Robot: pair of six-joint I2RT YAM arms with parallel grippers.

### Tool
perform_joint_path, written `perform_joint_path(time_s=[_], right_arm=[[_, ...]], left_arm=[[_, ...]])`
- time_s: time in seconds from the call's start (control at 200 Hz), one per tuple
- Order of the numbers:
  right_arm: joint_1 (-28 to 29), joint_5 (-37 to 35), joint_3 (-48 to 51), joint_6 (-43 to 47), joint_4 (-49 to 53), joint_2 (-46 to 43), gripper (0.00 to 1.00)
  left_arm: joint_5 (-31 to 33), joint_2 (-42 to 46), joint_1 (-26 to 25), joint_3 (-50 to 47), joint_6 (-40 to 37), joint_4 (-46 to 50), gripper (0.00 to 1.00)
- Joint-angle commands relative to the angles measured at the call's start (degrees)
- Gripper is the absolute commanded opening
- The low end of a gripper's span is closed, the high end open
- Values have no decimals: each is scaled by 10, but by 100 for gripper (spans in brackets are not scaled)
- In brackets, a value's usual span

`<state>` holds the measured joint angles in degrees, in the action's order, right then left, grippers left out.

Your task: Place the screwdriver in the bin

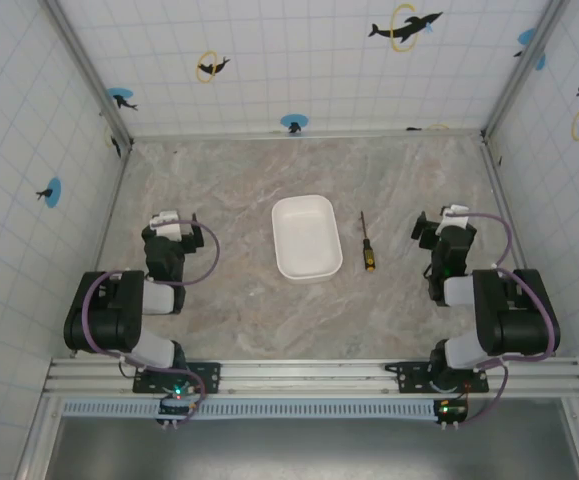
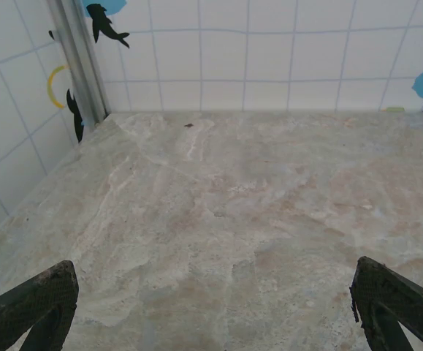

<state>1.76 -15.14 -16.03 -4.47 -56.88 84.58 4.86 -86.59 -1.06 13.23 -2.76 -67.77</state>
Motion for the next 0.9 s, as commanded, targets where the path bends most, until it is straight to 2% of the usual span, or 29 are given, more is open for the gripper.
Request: perform_joint_path(time_s=[0.0, 0.39, 0.455, 0.606, 0.776, 0.891], right_arm=[[0, -5, -18, 0, -9, -3, 99], [0, -2, -19, 1, -7, -5, 99], [3, 4, -31, 8, 22, -13, 99], [16, -31, -59, 10, 102, -54, 99], [29, -28, -112, -7, 272, -132, 99], [37, 17, -177, -57, 442, -176, 99]], left_arm=[[-12, 0, 5, 11, 5, -3, 98], [-12, -1, 5, 12, 5, -3, 97], [-28, -1, 4, 16, 3, 2, 98], [-46, 18, 4, 28, -6, 30, 98], [-87, 92, 2, 133, 2, 279, 98], [-178, 118, 2, 188, 61, 373, 98]])
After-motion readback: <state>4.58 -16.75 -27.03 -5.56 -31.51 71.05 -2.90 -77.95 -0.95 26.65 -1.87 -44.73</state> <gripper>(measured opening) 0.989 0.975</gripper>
